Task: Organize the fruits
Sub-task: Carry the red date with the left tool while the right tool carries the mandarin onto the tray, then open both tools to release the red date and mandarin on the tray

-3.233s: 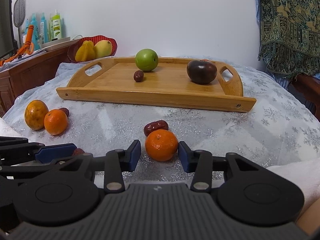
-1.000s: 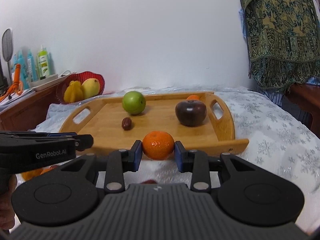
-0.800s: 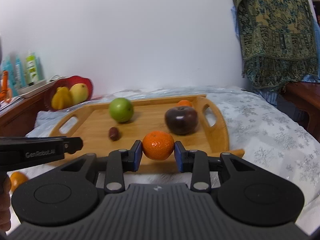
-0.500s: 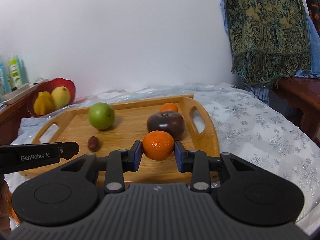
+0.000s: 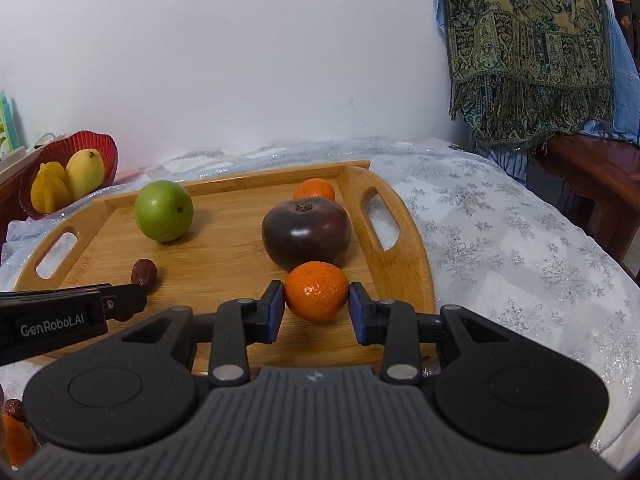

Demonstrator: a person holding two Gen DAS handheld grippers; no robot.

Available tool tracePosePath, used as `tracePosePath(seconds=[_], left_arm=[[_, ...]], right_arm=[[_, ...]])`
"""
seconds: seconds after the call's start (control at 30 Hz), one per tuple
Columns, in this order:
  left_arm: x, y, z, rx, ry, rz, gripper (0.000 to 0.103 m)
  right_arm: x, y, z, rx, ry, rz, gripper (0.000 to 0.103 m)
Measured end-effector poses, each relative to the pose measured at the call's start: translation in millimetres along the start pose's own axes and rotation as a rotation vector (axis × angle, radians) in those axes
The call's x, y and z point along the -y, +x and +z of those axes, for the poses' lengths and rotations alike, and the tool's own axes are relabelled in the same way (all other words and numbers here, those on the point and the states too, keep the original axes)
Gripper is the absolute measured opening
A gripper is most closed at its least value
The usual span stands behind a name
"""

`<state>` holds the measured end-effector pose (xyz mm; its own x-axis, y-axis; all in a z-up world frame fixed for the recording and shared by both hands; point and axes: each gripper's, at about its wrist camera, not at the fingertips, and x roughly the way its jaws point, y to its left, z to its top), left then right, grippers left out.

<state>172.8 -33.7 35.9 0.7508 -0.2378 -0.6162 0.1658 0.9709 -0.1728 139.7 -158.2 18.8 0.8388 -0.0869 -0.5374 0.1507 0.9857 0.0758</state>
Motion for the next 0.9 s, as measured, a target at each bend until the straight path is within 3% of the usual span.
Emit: tracePosePath(seconds=[0.6, 0.77, 0.9], left_arm=[[3.4, 5.2, -7.2, -0.011, 0.046, 0.007, 0.023], [3.5, 4.3, -8.0, -0.010, 0.049, 0.001, 0.024], [3.5, 3.1, -9.6, -0.011, 0.046, -0.006, 0.024]], right_arm=[[-0.7, 5.1, -8.1, -0.019, -0.119, 0.020, 0.040], [1.2, 3.0, -7.7, -0.013, -0.108, 0.028, 0.047], [1.0, -1.9, -8.5, 0.007, -0.104, 0.041, 0.059]])
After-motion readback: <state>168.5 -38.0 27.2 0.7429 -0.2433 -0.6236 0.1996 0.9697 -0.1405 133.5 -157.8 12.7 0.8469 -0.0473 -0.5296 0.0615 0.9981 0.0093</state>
